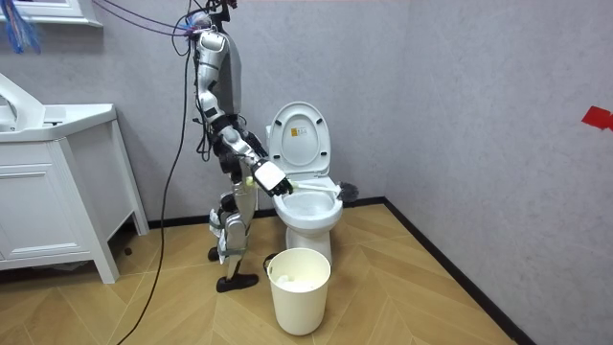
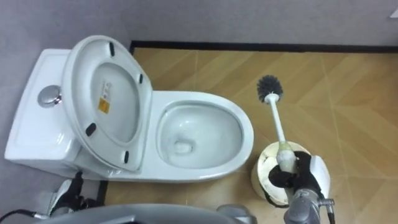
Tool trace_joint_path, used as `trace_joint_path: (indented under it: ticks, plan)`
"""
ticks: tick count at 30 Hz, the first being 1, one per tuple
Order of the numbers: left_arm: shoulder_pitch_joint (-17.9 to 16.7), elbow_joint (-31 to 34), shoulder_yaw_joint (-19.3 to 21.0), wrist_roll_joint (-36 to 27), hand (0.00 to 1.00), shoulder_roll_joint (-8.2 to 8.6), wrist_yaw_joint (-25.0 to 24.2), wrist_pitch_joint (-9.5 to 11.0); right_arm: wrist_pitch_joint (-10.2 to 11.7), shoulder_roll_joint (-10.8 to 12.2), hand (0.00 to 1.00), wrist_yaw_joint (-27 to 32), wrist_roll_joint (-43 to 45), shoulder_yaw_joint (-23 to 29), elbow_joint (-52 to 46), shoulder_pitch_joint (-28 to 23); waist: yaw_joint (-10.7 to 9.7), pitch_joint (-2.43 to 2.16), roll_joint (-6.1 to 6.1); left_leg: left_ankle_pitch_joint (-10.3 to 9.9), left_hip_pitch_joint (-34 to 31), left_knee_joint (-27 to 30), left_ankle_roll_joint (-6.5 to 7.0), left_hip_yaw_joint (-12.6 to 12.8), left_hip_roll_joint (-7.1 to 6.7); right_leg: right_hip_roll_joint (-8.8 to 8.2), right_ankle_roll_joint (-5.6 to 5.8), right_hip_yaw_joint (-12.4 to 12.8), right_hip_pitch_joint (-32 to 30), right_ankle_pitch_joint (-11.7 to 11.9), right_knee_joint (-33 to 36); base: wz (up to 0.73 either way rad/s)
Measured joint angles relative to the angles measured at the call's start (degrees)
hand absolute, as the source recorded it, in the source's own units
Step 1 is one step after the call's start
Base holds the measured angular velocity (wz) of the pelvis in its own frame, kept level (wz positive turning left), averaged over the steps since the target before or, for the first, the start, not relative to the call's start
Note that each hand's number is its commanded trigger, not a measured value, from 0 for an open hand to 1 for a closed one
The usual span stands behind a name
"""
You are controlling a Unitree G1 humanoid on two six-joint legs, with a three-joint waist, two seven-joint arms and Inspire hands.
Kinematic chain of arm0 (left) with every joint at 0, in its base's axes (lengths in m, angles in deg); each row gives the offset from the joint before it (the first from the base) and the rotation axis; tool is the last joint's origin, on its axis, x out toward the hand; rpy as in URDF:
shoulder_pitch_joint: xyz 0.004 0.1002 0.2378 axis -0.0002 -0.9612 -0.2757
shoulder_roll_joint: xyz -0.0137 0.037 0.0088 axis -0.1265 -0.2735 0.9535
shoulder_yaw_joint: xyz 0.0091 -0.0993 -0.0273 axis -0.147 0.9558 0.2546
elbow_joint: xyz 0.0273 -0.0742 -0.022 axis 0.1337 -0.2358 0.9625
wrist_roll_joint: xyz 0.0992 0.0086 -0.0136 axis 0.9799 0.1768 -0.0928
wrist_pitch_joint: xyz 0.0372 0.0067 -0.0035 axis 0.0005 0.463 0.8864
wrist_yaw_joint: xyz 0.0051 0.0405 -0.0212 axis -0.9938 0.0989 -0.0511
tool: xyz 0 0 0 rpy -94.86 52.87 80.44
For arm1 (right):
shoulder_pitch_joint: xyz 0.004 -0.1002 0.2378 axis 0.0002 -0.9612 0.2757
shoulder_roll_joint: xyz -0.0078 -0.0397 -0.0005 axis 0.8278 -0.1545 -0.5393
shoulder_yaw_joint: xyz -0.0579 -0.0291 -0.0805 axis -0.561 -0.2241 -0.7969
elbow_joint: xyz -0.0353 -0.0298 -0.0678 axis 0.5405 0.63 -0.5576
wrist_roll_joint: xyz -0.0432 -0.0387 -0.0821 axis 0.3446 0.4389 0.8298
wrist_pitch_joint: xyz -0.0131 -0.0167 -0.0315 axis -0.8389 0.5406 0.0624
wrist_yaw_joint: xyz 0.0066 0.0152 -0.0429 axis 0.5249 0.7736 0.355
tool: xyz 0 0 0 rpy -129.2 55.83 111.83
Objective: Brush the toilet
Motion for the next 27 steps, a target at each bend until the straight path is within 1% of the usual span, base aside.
trace_joint_path:
  ticks: [4, 9, 12, 13, 14, 16, 20, 22, 27]
  plan:
    - [0.64, -0.2, -0.42, -0.52, 0.0, 0.02, -0.17, 0.05, 0.0, 0.03, 1.0, 0.92, -2.27, -0.02, 0.4, -0.09, -0.21, 0.01, 0.03, 0.0, -0.48, -0.3, 0.0, 0.74, 0.18, 0.19, 0.14, 0.08, -1.17, 0.81, -0.1, -0.04]
    - [1.55, -0.28, -0.43, -0.4, 0.0, 0.14, -0.17, 0.46, 0.09, 0.61, 1.0, 2.05, -4.04, -0.09, 1.56, -0.51, 0.14, -0.01, 0.13, -0.15, -1.65, -0.46, 0.09, 0.77, 0.37, 0.5, 0.24, 0.2, -2.84, 1.13, -0.24, 0.0]
    - [2.0, -0.33, -0.47, -0.44, 0.0, 0.54, -0.17, 0.54, 0.14, 0.98, 1.0, 2.3, -5.12, -0.11, 4.12, -0.56, 0.33, 0.02, 0.62, -0.18, -2.06, -0.71, 0.12, 0.76, 0.41, 0.63, 0.43, 0.29, -3.44, 1.49, -0.13, 0.0]
    - [2.0, -0.34, -0.47, -0.44, 0.0, 0.75, -0.17, 0.64, 0.11, 1.0, 1.0, 2.3, -5.45, -0.11, 4.69, -0.64, 0.35, -0.06, 0.96, -0.25, -2.09, -1.13, 0.12, 0.77, 0.41, 0.82, 0.54, 0.67, -3.83, 1.61, -0.01, -0.07]
    - [2.0, -0.39, -0.47, -0.44, 0.0, 0.93, -0.17, 0.72, 0.09, 1.01, 1.0, 2.3, -5.64, -0.11, 4.94, -0.65, 0.44, -0.04, 1.31, -0.43, -2.41, -1.47, 0.36, 0.77, 0.47, 1.0, 0.63, 0.82, -4.32, 1.81, 0.05, -0.07]
    - [2.18, -0.49, -0.47, -0.42, 0.0, 1.07, -0.17, 0.74, 0.09, 1.07, 1.0, 2.29, -6.04, -0.11, 5.28, -0.67, 0.33, -0.11, 1.61, -0.61, -3.0, -1.47, 0.59, 0.77, 0.51, 1.07, 0.74, 0.92, -4.9, 2.26, 0.03, -0.06]
    - [2.43, -1.1, -0.45, -1.02, 0.0, 0.96, -0.22, 0.79, 0.09, 1.25, 1.0, 2.24, -7.13, -0.12, 6.69, -0.66, 0.3, -0.05, 1.38, -0.63, -2.85, -1.46, 0.63, 0.84, 0.51, 1.13, 0.76, 1.22, -4.94, 2.39, 0.05, -0.01]
    - [2.4, -1.51, -0.41, -1.05, 0.0, 0.97, -0.63, 0.8, 0.09, 1.25, 1.0, 2.16, -8.22, -0.04, 7.28, -0.62, 0.25, -0.09, 1.24, -0.63, -2.85, -1.47, 0.63, 0.83, 0.54, 1.14, 0.76, 1.24, -4.91, 2.39, 0.04, 0.0]
    - [1.31, -1.93, -0.38, -1.18, 0.0, 0.98, -0.92, 0.79, -0.14, 1.29, 1.0, 2.11, -12.58, 0.02, 10.53, -0.24, 0.24, -0.17, 0.59, -0.65, -2.83, -1.5, 0.63, 0.78, 0.56, 1.15, 0.74, 1.24, -4.82, 2.41, -0.09, 0.0]
